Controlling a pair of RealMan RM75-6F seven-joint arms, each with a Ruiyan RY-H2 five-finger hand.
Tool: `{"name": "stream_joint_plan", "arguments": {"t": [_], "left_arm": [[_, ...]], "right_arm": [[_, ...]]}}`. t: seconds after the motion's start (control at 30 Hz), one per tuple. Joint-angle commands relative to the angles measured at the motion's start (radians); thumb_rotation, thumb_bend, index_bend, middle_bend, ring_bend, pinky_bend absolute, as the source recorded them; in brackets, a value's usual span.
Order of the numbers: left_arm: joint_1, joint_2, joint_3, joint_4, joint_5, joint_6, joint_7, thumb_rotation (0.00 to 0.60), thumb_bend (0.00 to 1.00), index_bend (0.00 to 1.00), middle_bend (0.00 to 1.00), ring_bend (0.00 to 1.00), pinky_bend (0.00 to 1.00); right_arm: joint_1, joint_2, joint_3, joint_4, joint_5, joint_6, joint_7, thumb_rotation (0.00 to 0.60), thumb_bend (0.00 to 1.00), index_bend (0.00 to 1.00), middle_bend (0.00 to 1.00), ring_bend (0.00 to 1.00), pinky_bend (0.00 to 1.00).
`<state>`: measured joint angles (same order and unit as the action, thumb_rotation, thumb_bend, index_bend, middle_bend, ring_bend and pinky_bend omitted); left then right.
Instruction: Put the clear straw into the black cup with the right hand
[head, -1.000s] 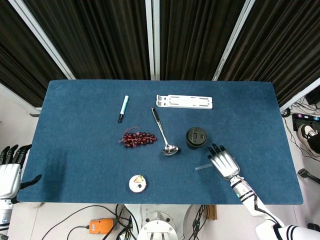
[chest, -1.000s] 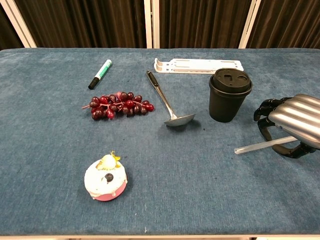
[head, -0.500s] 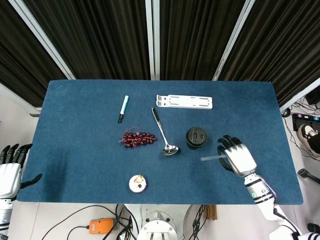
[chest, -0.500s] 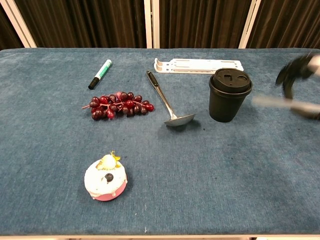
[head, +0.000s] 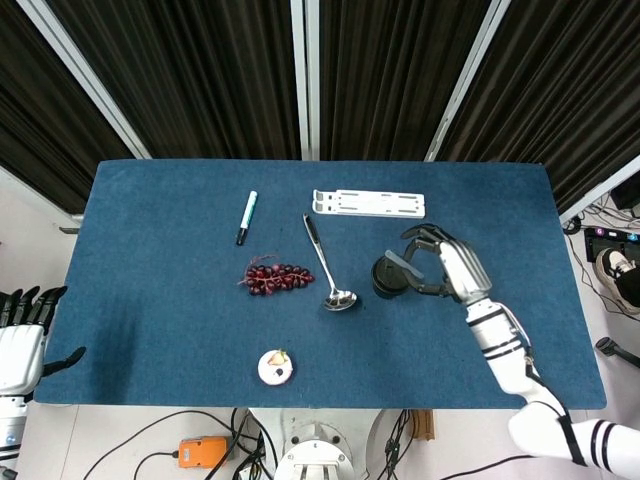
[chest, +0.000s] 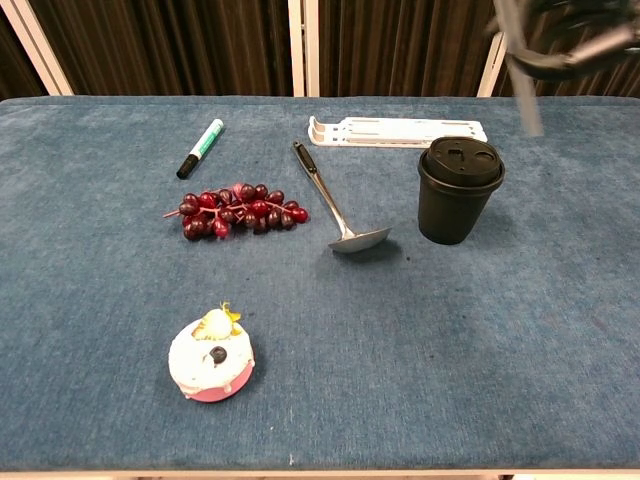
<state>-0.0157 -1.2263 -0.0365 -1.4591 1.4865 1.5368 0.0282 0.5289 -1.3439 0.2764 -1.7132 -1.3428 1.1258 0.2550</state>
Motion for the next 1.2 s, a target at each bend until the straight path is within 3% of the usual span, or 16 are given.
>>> {"name": "stream_joint_plan", "arguments": {"t": [0.03,0.4,1.2], "left_arm": [[-0.001,0.002,-0.002,-0.001,-0.003,-0.003,0.001,0.600,0.08,0.13,0.14,0.07,0.01],[-0.008,0.002,-0.004,-0.003,-0.008,-0.013,0.008,0.600,0.08,0.13,0.14,0.08,0.01],[-0.005,-0.001,-0.002,0.004,-0.014,-0.013,0.003,0.600,0.08,0.13,0.14,0.08,0.01]], "right_arm": [[0.023,-0.047,0.018,0.047,0.026,-0.018,0.055,0.600,0.65,0.69,0.38,0.26,0.35],[0.038,-0.095,0.012,0.122,0.038,-0.027,0.099,0.600,0.65,0.69,0.38,0.26,0.35],[0.050,-0.141,0.002,0.180,0.044,-0.036,0.153,0.600,0.65,0.69,0.38,0.26,0.34]]}}
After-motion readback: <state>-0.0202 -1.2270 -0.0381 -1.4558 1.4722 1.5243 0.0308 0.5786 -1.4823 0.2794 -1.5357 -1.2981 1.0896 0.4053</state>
